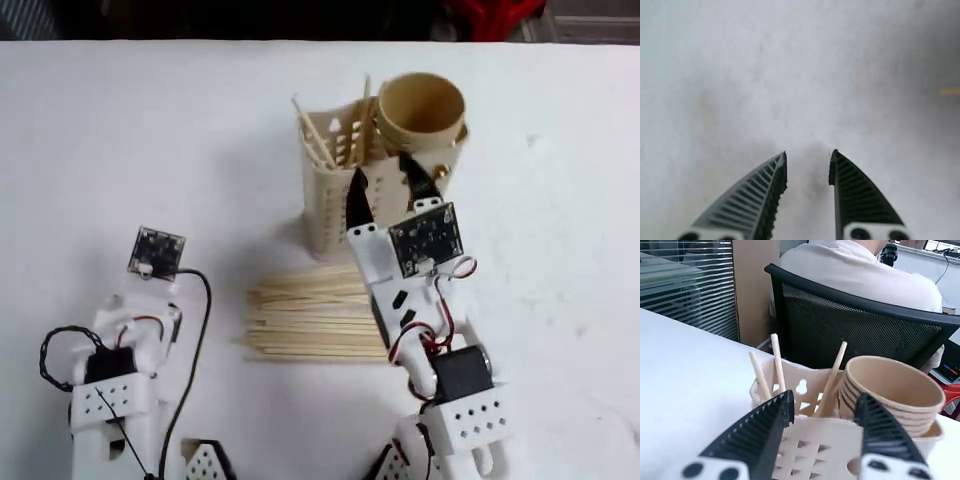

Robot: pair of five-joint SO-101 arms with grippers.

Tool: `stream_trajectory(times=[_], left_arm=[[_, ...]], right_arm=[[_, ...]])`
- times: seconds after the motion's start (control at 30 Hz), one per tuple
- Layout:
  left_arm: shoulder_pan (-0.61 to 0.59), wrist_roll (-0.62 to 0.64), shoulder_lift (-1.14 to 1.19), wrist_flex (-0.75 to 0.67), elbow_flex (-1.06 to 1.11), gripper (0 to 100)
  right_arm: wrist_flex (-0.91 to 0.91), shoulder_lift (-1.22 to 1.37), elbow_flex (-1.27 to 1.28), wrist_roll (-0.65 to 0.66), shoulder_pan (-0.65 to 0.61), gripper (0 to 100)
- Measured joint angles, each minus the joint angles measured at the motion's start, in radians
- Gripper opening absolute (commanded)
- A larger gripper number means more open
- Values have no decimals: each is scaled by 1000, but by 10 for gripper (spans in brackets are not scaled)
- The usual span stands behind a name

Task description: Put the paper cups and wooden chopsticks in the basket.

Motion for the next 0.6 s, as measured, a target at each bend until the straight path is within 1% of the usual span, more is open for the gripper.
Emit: stream_trajectory(times=[0.07,0.13,0.27,0.37,0.47,0.6], left_arm=[[0,0,0,0,0,155],[0,0,0,0,0,155],[0,0,0,0,0,155],[0,0,0,0,0,157],[0,0,0,-34,0,158],[0,0,0,-98,0,158]], right_arm=[[23,2,-25,0,-2,239],[57,2,-54,0,2,204],[210,-37,-110,0,18,9],[368,-121,-118,0,61,43],[531,-250,-112,0,103,13],[671,-437,14,8,118,22]])
